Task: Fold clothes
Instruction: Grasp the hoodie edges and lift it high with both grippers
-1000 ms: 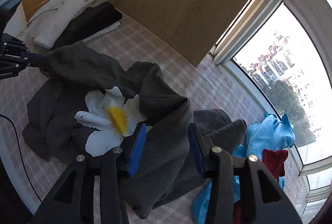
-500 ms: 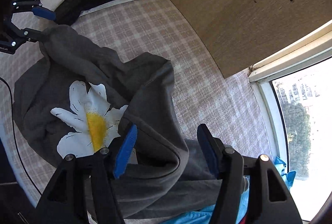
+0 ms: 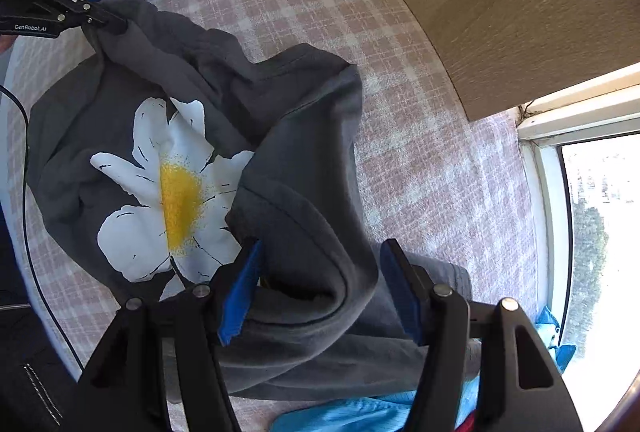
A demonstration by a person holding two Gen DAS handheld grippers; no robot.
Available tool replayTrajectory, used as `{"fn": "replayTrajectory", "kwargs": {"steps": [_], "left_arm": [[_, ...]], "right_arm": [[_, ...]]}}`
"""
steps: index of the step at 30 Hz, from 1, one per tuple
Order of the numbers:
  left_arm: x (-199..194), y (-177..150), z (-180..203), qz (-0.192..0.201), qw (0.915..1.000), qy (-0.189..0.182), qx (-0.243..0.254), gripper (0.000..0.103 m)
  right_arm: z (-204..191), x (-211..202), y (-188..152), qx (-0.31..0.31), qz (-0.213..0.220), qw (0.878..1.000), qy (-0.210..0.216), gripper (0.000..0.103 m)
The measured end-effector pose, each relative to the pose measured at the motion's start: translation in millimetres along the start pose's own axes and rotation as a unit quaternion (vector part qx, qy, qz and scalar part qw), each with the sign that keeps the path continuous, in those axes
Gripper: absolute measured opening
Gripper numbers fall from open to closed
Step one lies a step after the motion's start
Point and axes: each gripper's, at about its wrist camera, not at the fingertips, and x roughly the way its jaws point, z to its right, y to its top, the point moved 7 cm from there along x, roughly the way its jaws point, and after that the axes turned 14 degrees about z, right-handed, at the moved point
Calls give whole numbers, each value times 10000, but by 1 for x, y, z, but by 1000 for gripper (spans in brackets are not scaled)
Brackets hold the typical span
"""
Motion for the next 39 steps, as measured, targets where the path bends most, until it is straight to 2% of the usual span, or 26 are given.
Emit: {"fn": "replayTrajectory", "kwargs": {"steps": [1,2,3,4,9,13,15,17,22,24,26,28,29,30,31,32,33,36,37,38,39], "left_arm": [[-1,0,1,42,10000,-5,7,4],[-2,1,1,113,9999,4,11,4],[-4,2,2,194,9998,17,15,4],[-7,5,0,317,9995,37,11,3],[-47,26,2,1144,9933,140,-18,3],[-103,53,17,1914,9810,229,220,3],[-143,72,31,2388,9698,265,425,3],[-194,93,48,2899,9546,238,649,3],[-328,128,95,4060,9055,293,1199,3],[-379,131,113,4406,8854,370,1438,3],[-420,130,128,4657,8684,450,1644,3],[-445,126,143,4773,8572,503,1869,3],[-451,123,148,4761,8565,496,1933,3],[-449,121,153,4672,8607,447,1973,3],[-443,117,156,4531,8676,402,2011,3],[-432,112,158,4374,8744,393,2063,3],[-420,107,160,4208,8804,423,2145,3],[-381,92,163,3627,9023,492,2279,3],[-377,89,167,3543,9042,515,2329,3],[-377,88,171,3497,9044,537,2383,3],[-377,86,176,3452,9046,560,2436,3]], "right_arm": [[0,0,-1,102,68,9999,65,59],[0,-3,0,229,198,9994,158,48],[0,-5,0,341,306,9987,227,23],[0,-7,0,397,369,9983,205,17],[2,-31,-8,620,817,9942,-327,11],[16,-97,-18,1339,1559,9738,-969,10],[22,-145,-24,1572,1933,9596,-1305,10],[23,-203,-27,1749,2313,9436,-1596,10],[3,-359,-30,1895,3299,8942,-2361,8],[-12,-421,-34,1924,3713,8682,-2671,5],[-29,-480,-44,1973,4118,8366,-3027,4],[-47,-524,-55,2162,4514,8168,-2870,4],[-55,-541,-60,2245,4641,8094,-2812,4],[-62,-545,-63,2285,4601,8095,-2845,4],[-68,-539,-64,2286,4450,8158,-2901,4],[-75,-522,-63,2307,4241,8305,-2778,4],[-83,-495,-62,2373,4023,8471,-2536,5],[-124,-384,-56,2512,3503,8850,-1761,11],[-141,-345,-54,2555,3346,8948,-1485,12],[-161,-308,-53,2648,3261,8994,-1210,12],[-182,-279,-54,2793,3246,8986,-953,12]]}}
